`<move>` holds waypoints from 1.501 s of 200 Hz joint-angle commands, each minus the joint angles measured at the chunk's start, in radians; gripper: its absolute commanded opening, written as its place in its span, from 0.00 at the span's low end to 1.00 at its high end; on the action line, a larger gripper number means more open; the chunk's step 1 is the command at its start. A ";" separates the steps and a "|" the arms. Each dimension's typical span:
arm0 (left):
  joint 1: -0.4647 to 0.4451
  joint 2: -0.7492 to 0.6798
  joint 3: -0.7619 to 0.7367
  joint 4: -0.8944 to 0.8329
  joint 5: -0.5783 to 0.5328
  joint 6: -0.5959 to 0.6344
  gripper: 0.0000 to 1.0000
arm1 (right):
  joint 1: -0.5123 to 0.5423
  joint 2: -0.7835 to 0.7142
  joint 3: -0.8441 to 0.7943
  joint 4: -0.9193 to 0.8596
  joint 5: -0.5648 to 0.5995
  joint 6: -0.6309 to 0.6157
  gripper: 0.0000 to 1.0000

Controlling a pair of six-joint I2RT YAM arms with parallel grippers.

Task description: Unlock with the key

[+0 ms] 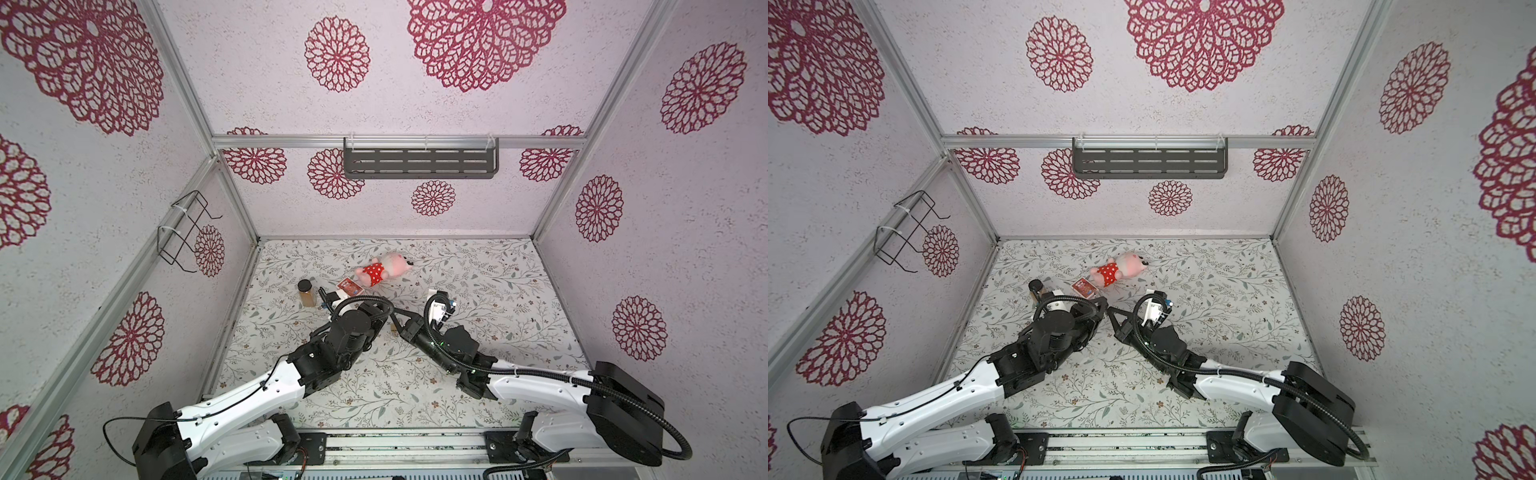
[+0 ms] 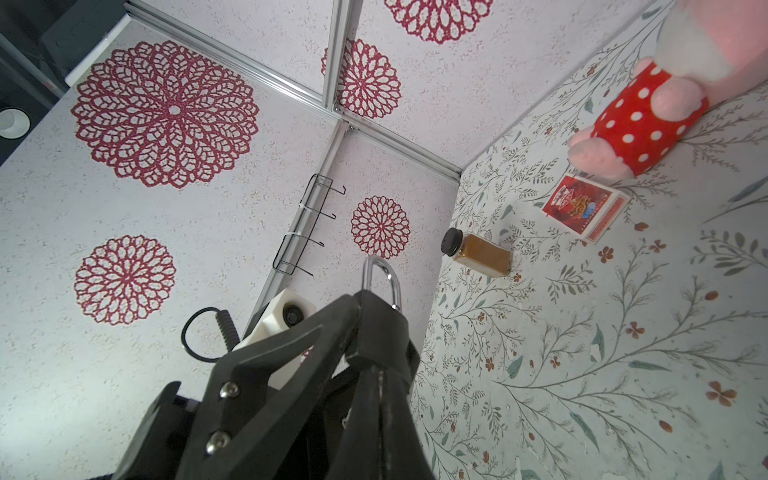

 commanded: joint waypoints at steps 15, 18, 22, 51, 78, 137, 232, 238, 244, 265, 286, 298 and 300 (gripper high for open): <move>-0.030 -0.032 0.024 0.043 0.027 0.052 0.00 | 0.027 -0.056 0.046 -0.022 -0.047 -0.105 0.00; -0.030 -0.035 0.026 0.035 0.024 0.067 0.00 | 0.027 -0.062 0.050 -0.039 -0.047 -0.118 0.00; -0.028 -0.040 0.028 0.022 0.019 0.090 0.00 | 0.027 -0.071 0.058 -0.066 -0.046 -0.137 0.02; -0.011 -0.088 0.038 -0.095 -0.019 0.288 0.00 | 0.016 -0.151 0.111 -0.278 -0.040 -0.271 0.23; 0.023 -0.147 0.015 -0.171 -0.029 0.489 0.00 | -0.033 -0.187 0.189 -0.504 -0.120 -0.338 0.39; 0.057 -0.285 -0.107 -0.105 0.088 1.001 0.00 | -0.174 -0.152 0.402 -0.931 -0.346 -0.480 0.53; 0.057 -0.280 -0.207 0.053 0.233 1.304 0.00 | -0.185 0.101 0.791 -1.344 -0.383 -0.686 0.66; 0.057 -0.277 -0.206 0.055 0.230 1.307 0.00 | -0.185 0.116 0.809 -1.366 -0.374 -0.701 0.66; 0.056 -0.275 -0.207 0.058 0.231 1.310 0.00 | -0.187 0.130 0.824 -1.385 -0.370 -0.714 0.67; 0.056 -0.272 -0.210 0.068 0.237 1.319 0.00 | -0.185 0.180 0.886 -1.442 -0.348 -0.747 0.67; 0.056 -0.270 -0.214 0.074 0.239 1.320 0.00 | -0.187 0.213 0.928 -1.483 -0.322 -0.776 0.68; 0.056 -0.272 -0.215 0.076 0.238 1.322 0.00 | -0.185 0.237 0.960 -1.524 -0.298 -0.796 0.68; 0.056 -0.273 -0.215 0.076 0.238 1.321 0.00 | -0.186 0.240 0.964 -1.530 -0.294 -0.799 0.68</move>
